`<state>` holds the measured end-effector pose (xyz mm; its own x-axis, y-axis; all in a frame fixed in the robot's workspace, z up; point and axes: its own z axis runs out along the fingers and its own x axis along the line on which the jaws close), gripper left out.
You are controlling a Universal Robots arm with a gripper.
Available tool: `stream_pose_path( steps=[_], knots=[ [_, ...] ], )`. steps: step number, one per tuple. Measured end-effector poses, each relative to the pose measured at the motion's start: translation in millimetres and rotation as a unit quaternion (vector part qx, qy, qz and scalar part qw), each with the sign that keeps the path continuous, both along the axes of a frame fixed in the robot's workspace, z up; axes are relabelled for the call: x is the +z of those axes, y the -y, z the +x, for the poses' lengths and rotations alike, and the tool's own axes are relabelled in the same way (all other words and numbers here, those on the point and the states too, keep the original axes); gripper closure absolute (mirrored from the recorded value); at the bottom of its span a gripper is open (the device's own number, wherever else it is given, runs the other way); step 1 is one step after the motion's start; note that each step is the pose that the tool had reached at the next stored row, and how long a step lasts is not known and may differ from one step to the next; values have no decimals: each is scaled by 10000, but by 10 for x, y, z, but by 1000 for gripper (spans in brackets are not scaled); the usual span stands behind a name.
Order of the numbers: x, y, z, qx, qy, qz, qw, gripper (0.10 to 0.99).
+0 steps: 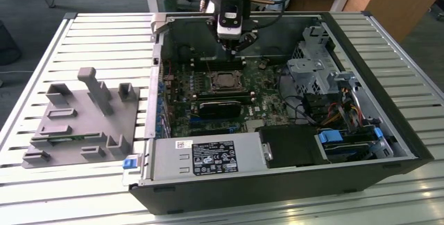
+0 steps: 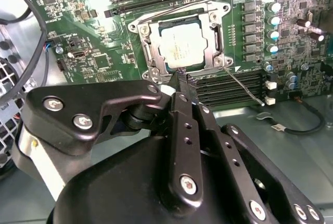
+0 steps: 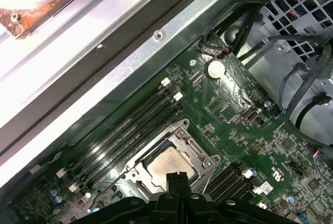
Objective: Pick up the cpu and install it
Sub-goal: 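Install the first cpu locking lever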
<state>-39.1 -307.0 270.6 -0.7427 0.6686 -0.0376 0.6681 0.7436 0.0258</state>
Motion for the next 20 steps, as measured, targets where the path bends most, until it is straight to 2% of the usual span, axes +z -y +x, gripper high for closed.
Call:
stream_pose_path(
  steps=[3,6,10,15,20],
  knots=[
    [0,0,0,81,0,0,10000,980],
    [0,0,0,283,0,0,9996,980],
    [0,0,0,541,0,0,9985,980],
    [-1,0,0,994,0,0,9950,980],
    [-2,0,0,1445,0,0,9895,980]
  ],
)
